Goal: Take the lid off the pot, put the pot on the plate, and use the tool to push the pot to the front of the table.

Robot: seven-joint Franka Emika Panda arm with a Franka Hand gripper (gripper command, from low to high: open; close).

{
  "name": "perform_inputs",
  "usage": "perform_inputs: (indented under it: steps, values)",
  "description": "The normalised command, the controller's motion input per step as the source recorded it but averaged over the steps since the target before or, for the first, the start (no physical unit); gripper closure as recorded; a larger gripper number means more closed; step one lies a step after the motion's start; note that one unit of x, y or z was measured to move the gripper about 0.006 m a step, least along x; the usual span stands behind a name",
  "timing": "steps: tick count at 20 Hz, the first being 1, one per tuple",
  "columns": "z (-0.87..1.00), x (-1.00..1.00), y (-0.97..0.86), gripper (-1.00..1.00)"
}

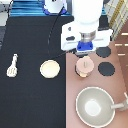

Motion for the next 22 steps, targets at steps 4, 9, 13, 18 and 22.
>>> perform_inputs:
  steps: [4, 9, 13, 18, 22]
  values:
    - [-0.48, 0.29, 0.26, -1.0]
    - [-0.47, 0.12, 0.36, -1.0]
    - [-0.45, 0.04, 0.34, -1.0]
    - [-0.37, 0.01, 0.28, -1.0]
    - [-0.1, 0.0, 0.19, 1.0]
